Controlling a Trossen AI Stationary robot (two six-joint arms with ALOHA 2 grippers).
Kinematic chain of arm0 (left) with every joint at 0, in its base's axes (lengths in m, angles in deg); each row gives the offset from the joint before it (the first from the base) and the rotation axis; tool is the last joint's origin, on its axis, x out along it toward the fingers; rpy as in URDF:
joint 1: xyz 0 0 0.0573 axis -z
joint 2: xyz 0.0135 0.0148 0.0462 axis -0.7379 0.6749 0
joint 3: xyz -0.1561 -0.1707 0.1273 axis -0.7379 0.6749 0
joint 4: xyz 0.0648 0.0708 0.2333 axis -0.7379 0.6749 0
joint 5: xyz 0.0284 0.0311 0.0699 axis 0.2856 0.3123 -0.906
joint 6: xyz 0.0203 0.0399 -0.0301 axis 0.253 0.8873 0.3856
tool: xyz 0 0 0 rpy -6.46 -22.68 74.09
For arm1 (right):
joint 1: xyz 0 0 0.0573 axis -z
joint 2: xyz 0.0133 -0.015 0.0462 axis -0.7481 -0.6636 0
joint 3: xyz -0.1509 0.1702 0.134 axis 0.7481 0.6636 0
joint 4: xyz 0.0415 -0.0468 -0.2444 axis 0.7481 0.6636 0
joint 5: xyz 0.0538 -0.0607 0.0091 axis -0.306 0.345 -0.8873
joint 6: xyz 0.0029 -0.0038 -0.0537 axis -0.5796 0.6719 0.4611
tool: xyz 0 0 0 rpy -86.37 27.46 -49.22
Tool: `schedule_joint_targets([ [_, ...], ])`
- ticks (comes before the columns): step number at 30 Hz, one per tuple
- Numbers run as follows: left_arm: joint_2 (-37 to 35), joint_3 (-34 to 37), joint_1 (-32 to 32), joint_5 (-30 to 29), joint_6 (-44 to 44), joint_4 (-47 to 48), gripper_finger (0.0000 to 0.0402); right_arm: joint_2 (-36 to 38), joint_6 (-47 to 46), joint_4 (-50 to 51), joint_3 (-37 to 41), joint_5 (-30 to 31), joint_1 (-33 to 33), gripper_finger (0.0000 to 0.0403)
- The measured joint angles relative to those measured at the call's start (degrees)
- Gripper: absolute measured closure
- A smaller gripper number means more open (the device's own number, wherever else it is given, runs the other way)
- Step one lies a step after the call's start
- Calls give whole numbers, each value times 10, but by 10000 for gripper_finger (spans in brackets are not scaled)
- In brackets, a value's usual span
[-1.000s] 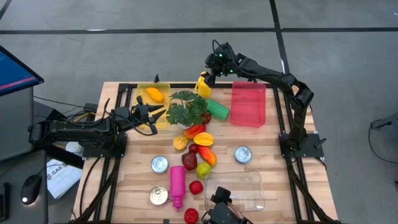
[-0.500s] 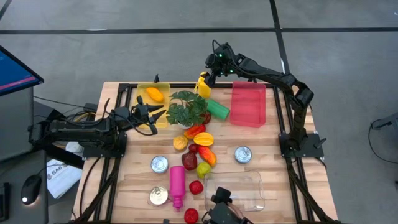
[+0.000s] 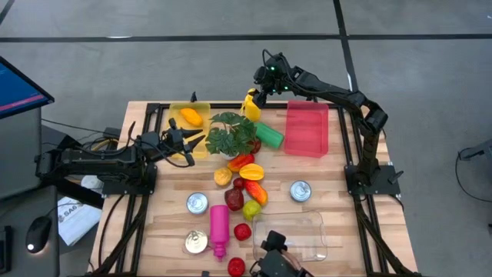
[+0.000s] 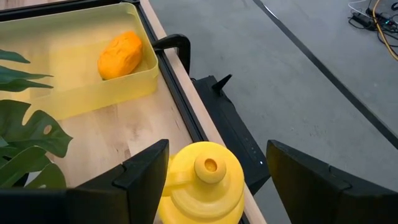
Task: Pick & Place Food Item
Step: Put the yellow water bottle into the pink bin
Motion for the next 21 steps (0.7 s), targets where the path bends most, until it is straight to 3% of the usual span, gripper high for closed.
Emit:
schedule_joint_targets([
  [21, 0, 0, 0, 0, -16, 11, 312, 0, -15, 15, 0, 0, 0, 138],
])
